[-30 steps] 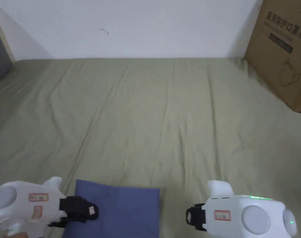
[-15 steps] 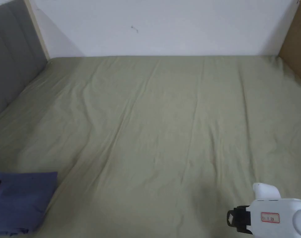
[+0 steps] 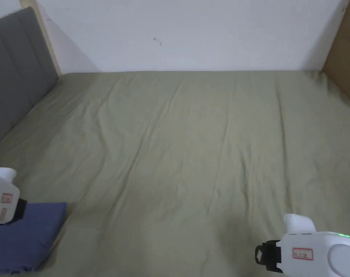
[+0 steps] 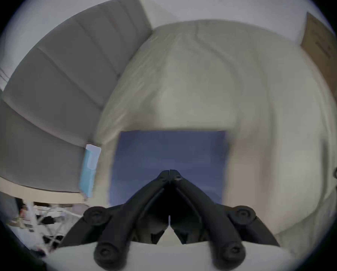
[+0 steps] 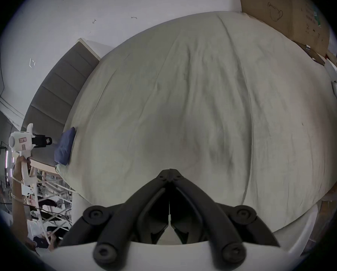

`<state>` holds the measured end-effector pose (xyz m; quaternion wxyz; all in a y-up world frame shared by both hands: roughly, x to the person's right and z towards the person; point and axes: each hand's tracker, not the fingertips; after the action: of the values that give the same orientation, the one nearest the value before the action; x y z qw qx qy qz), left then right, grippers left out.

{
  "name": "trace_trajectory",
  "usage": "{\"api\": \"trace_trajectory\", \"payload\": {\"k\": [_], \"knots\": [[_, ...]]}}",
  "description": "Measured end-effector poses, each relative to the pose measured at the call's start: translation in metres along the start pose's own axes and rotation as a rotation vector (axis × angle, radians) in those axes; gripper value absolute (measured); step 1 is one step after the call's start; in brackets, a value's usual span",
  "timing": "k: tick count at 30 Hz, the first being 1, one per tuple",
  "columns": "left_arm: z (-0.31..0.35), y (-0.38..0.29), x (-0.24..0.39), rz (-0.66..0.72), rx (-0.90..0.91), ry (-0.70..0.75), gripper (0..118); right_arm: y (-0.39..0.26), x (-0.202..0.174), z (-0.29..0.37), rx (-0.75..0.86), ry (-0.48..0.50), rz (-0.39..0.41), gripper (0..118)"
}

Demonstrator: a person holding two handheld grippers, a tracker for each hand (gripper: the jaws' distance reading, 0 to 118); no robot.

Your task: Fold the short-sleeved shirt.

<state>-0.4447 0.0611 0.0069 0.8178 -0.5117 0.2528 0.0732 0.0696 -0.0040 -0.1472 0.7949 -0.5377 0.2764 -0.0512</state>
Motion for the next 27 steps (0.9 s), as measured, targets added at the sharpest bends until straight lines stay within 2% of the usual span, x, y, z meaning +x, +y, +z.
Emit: {"api": "trace_trajectory", "payload": {"k": [3, 6, 8, 10, 12, 14, 17, 21, 23, 27], "knots": [[0.019, -0.01, 0.043, 0.038, 0.091, 0.026, 0, 0.0, 0.002, 0.005, 0.012, 0.004, 0.006, 0], [0.038, -0.015, 0.082, 0.063, 0.158, -0.075, 0, 0.003, 0.003, 0.016, 0.036, 0.004, 0.016, 0], [0.054, -0.017, 0.108, 0.019, 0.227, -0.073, 0, 0.006, 0.002, 0.024, 0.068, -0.02, 0.046, 0], [0.072, -0.018, 0.131, -0.008, 0.298, -0.046, 0, 0.012, -0.002, 0.036, 0.121, -0.071, 0.109, 0], [0.094, -0.019, 0.145, 0.025, 0.39, -0.059, 0, 0.018, -0.007, 0.048, 0.173, -0.106, 0.141, 0], [0.122, -0.024, 0.156, 0.079, 0.529, -0.091, 0, 0.029, -0.009, 0.054, 0.257, -0.106, 0.137, 0], [0.163, -0.034, 0.18, 0.086, 0.715, -0.078, 0, 0.038, -0.027, 0.083, 0.43, -0.107, 0.168, 0], [0.201, -0.044, 0.205, 0.033, 0.916, -0.091, 0, 0.041, -0.059, 0.121, 0.684, -0.208, 0.286, 0], [0.213, -0.045, 0.216, 0.032, 0.929, -0.075, 0, 0.039, -0.076, 0.141, 0.816, -0.218, 0.351, 0], [0.221, -0.046, 0.228, 0.059, 0.958, -0.142, 0, 0.03, -0.095, 0.175, 0.95, -0.263, 0.351, 0]]}}
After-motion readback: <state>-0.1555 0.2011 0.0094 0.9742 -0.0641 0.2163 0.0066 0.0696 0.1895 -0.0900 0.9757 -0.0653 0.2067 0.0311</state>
